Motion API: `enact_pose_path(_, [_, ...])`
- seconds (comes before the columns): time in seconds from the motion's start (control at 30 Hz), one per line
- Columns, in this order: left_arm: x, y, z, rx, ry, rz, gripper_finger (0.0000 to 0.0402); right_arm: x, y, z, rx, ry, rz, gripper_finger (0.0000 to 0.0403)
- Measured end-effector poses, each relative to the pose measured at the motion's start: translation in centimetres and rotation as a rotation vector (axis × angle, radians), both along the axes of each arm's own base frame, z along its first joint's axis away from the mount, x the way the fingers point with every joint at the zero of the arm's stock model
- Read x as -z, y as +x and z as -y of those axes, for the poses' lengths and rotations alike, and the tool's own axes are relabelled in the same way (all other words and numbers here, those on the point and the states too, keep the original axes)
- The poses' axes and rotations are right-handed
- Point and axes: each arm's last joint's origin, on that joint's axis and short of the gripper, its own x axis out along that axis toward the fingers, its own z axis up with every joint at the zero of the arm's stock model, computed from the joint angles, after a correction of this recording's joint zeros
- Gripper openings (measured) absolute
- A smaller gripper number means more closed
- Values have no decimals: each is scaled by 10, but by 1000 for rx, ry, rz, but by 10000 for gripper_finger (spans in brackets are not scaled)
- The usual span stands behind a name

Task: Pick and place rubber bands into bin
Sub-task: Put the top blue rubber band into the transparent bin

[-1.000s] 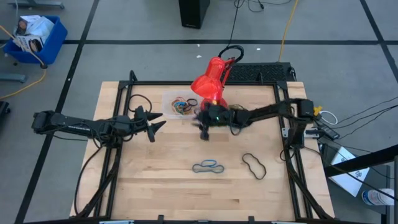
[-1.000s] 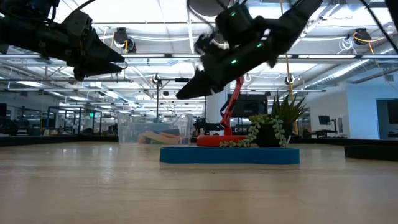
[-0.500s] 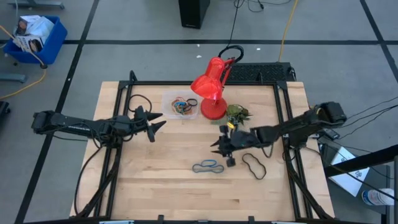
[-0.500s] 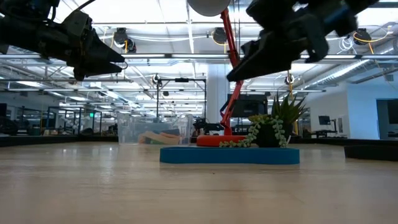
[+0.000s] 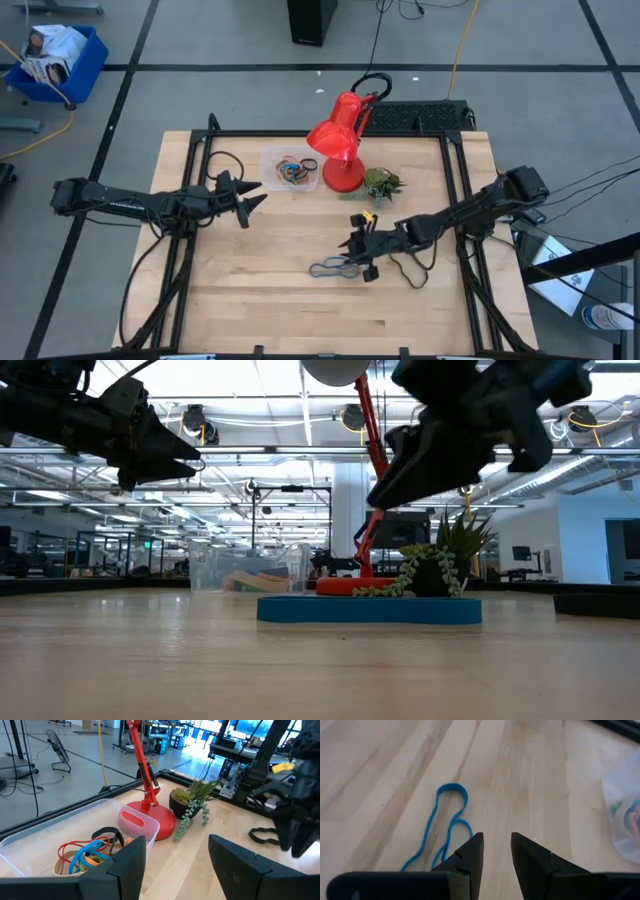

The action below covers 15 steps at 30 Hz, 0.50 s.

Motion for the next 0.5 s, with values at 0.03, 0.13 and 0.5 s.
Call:
enact_pose_path(0.03, [0,0,0,0,0,0,223,3,2,1,5,2,0,93])
enact_pose_path(0.13, [0,0,0,0,0,-1,223,16,7,1,13,-5,-29,93])
enact_pose_path(0.5, [0,0,0,1,4,-3,223,62,19,2,-9,77,-146,89])
